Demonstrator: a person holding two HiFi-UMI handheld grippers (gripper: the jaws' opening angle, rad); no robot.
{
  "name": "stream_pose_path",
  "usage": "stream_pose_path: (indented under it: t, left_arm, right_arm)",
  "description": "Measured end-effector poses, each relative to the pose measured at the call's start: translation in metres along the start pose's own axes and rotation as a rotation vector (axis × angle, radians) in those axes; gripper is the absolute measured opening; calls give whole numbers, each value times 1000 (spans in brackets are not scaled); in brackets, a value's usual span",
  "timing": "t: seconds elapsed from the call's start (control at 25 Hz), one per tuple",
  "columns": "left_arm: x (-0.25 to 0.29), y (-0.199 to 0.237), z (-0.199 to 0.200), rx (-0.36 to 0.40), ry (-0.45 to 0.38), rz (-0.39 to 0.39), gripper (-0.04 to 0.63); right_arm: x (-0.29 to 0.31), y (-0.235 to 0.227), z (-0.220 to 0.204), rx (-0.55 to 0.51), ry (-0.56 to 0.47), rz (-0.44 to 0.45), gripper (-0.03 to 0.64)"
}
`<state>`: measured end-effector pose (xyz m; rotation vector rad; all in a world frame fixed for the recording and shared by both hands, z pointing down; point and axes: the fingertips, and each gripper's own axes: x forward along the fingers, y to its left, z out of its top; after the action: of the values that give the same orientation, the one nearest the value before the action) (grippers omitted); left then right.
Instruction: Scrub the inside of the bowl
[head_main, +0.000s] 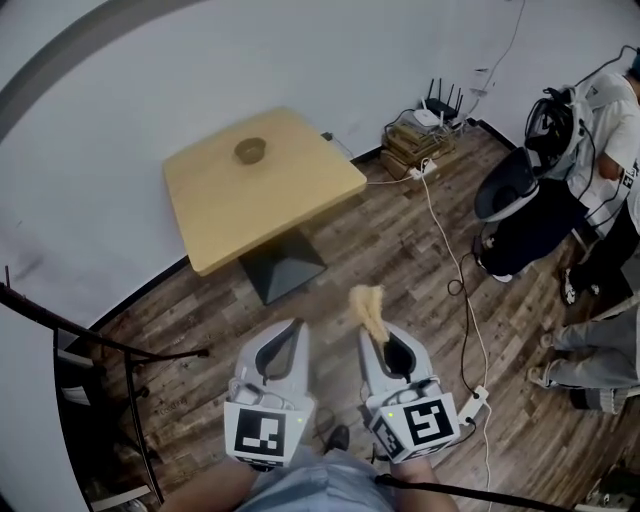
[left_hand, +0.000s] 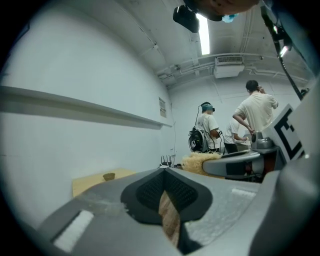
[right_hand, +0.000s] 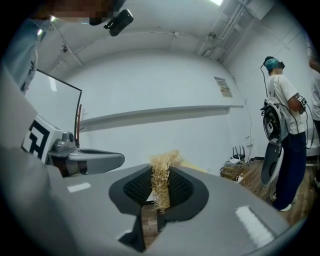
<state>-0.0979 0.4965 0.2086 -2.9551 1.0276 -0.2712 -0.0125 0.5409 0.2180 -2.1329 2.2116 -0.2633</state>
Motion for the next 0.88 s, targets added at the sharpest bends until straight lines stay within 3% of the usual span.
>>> stream_pose_path:
  t: [0.28,0.56,0.88]
  left_arm:
    - [77,71,19,-12,-28,7,20]
    - [125,148,35,-13,-67,22,20]
    - [153,187,40,-43,-106,17,20]
  right_arm:
    - [102,-17,20,-23,3,17,63]
    - [192,-6,42,-58,-6,52,63]
    - [241,2,59,-119,-13,68,63]
